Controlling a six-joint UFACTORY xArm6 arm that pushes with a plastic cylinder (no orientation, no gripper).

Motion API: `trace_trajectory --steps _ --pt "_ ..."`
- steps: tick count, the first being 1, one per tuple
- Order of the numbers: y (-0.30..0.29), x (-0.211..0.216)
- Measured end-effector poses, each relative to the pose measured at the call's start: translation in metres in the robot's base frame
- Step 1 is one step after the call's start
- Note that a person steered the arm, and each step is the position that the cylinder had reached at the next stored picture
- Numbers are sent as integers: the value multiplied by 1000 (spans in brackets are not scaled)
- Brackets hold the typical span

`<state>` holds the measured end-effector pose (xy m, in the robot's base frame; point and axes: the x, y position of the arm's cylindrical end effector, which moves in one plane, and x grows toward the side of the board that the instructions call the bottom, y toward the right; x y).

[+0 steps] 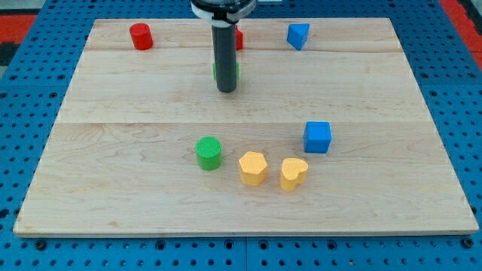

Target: Place the blue cube diagonally to the green circle

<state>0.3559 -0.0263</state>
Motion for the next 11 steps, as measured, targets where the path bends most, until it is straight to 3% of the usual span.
trace_trajectory --steps 1,2,4,6,8,10,11 --pt "23 8" --pt "125 25" --pt "195 132" --pt "122 99" --pt "127 150" --pt "66 115" --pt "64 95"
